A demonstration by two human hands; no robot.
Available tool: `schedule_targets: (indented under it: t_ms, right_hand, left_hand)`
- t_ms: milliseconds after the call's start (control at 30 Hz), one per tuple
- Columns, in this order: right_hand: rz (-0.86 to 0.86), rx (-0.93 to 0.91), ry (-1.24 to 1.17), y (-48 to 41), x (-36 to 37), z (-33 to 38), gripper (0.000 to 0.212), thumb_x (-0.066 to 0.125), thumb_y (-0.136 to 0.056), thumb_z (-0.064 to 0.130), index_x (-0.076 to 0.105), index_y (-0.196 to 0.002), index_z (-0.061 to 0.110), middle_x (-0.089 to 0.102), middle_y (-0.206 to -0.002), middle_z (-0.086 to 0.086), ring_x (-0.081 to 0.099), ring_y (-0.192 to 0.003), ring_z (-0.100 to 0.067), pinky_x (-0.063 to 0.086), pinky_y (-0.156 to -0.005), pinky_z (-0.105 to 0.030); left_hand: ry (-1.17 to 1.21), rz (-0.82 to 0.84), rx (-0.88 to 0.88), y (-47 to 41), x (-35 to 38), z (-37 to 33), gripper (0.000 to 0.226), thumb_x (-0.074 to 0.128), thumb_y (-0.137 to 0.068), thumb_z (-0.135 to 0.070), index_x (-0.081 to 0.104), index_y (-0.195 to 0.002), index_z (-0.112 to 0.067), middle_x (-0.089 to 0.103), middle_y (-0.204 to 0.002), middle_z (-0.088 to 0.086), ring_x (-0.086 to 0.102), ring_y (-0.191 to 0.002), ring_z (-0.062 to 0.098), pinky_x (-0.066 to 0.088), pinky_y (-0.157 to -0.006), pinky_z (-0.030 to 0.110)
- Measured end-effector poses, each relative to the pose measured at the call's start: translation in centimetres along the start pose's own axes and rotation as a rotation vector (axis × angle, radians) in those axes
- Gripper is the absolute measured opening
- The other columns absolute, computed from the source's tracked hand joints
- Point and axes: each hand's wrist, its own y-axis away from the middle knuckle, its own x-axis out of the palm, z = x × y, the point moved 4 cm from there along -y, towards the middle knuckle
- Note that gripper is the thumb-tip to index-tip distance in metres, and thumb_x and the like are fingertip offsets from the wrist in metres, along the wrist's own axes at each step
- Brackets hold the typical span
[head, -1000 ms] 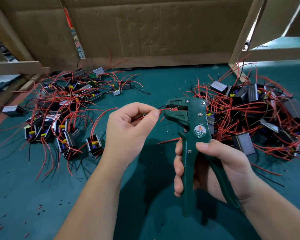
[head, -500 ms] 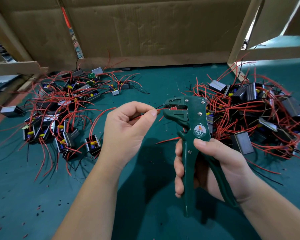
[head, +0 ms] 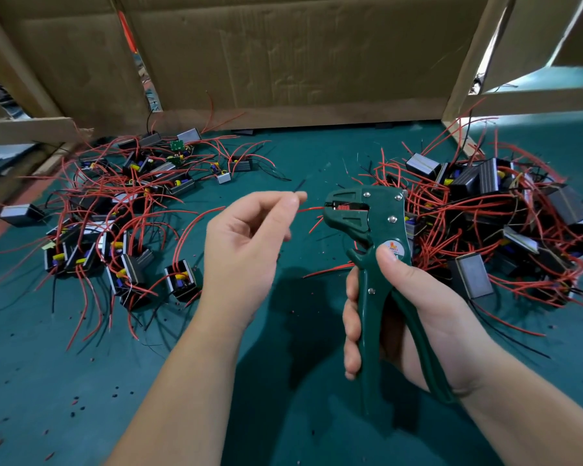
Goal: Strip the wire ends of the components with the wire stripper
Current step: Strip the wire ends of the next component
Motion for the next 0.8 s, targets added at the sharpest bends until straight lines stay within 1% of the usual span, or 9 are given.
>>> schedule_targets:
  t_ms: [133, 233, 333, 467, 533, 600, 633, 700, 800]
  right_hand:
    - [-0.08, 0.044, -0.005, 0.2, 0.0, -0.3, 0.048, 0.066, -0.068, 0.059, 0.063, -0.071, 0.011, 0.053, -0.058, -0.017, 0.053, -0.042, -0.029, 0.048, -0.047, -0.037]
    - [-0.143, 0.066, -0.004, -0.1, -0.1, -0.4, 0.044, 0.068, -0.066, 0.055, 0.057, -0.065, 0.013, 0.047, -0.054, -0.013, 0.046, -0.035, -0.024, 0.043, -0.042, -0.029]
    - [-0.095, 0.039, -0.055, -0.5, -0.3, 0.0, 0.044, 0.055, -0.072, 0.053, 0.06, -0.075, 0.009, 0.055, -0.063, -0.018, 0.056, -0.048, -0.031, 0.05, -0.051, -0.038]
    - [-0.062, -0.052, -0.145, -0.5, -0.6, 0.5, 0.044, 0.058, -0.066, 0.04, 0.063, -0.089, 0.002, 0.061, -0.078, -0.023, 0.064, -0.065, -0.04, 0.056, -0.064, -0.048]
    - [-0.041, -0.064, -0.155, -0.5, -0.8, 0.6, 0.045, 0.065, -0.061, 0.037, 0.066, -0.09, 0.003, 0.061, -0.081, -0.024, 0.064, -0.067, -0.042, 0.056, -0.065, -0.051]
    - [0.007, -0.039, -0.121, -0.6, -0.7, 0.5, 0.052, 0.076, -0.055, 0.038, 0.067, -0.093, 0.003, 0.062, -0.082, -0.024, 0.064, -0.069, -0.043, 0.055, -0.067, -0.051]
    - [0.033, -0.014, -0.109, -0.6, -0.6, 0.4, 0.056, 0.079, -0.052, 0.038, 0.068, -0.094, 0.003, 0.062, -0.082, -0.024, 0.064, -0.07, -0.043, 0.055, -0.068, -0.051]
    - [0.094, 0.025, -0.104, -0.4, -0.3, 0.1, 0.057, 0.082, -0.052, 0.037, 0.068, -0.095, 0.003, 0.062, -0.082, -0.024, 0.064, -0.071, -0.043, 0.054, -0.069, -0.051]
    - [0.174, 0.047, -0.106, -0.2, 0.2, -0.1, 0.053, 0.08, -0.058, 0.036, 0.068, -0.098, 0.004, 0.063, -0.084, -0.023, 0.064, -0.072, -0.043, 0.054, -0.071, -0.051]
  left_hand:
    - [0.084, -0.017, -0.024, -0.3, -0.6, 0.0, 0.015, 0.056, -0.088, -0.022, 0.071, -0.087, -0.017, 0.064, -0.064, -0.01, 0.044, -0.049, -0.002, 0.034, -0.052, 0.007]
    - [0.058, 0.117, -0.049, -0.3, -0.3, -0.1, 0.017, 0.053, -0.086, -0.017, 0.069, -0.081, -0.011, 0.061, -0.059, -0.014, 0.043, -0.049, -0.004, 0.033, -0.052, 0.005]
    - [-0.03, 0.216, -0.049, 0.0, 0.2, -0.1, 0.018, 0.05, -0.086, -0.014, 0.066, -0.077, -0.01, 0.054, -0.05, -0.021, 0.047, -0.049, -0.008, 0.033, -0.054, 0.001]
    - [-0.094, 0.145, -0.052, -0.3, -0.5, 0.0, 0.02, 0.052, -0.086, -0.019, 0.067, -0.073, -0.019, 0.053, -0.05, -0.021, 0.045, -0.05, -0.008, 0.032, -0.055, 0.004]
    - [-0.152, 0.095, -0.059, -0.6, -0.9, 0.1, 0.021, 0.053, -0.085, -0.023, 0.069, -0.071, -0.027, 0.059, -0.06, -0.013, 0.048, -0.056, -0.006, 0.036, -0.061, 0.009]
    - [-0.208, 0.067, -0.055, -0.7, -1.1, 0.1, 0.023, 0.054, -0.083, -0.027, 0.07, -0.067, -0.032, 0.064, -0.083, 0.013, 0.051, -0.065, 0.007, 0.04, -0.067, 0.02]
    - [-0.241, 0.068, -0.042, -0.7, -1.0, 0.1, 0.022, 0.055, -0.083, -0.027, 0.069, -0.067, -0.032, 0.062, -0.09, 0.02, 0.052, -0.071, 0.017, 0.04, -0.07, 0.019]
    - [-0.3, 0.084, -0.022, -0.6, -0.9, 0.0, 0.02, 0.054, -0.084, -0.027, 0.067, -0.069, -0.032, 0.058, -0.092, 0.024, 0.051, -0.08, 0.024, 0.037, -0.072, 0.014]
    - [-0.357, 0.124, 0.002, -0.4, -0.5, 0.0, 0.018, 0.054, -0.084, -0.027, 0.066, -0.072, -0.031, 0.053, -0.086, 0.024, 0.048, -0.078, 0.023, 0.036, -0.071, 0.018]
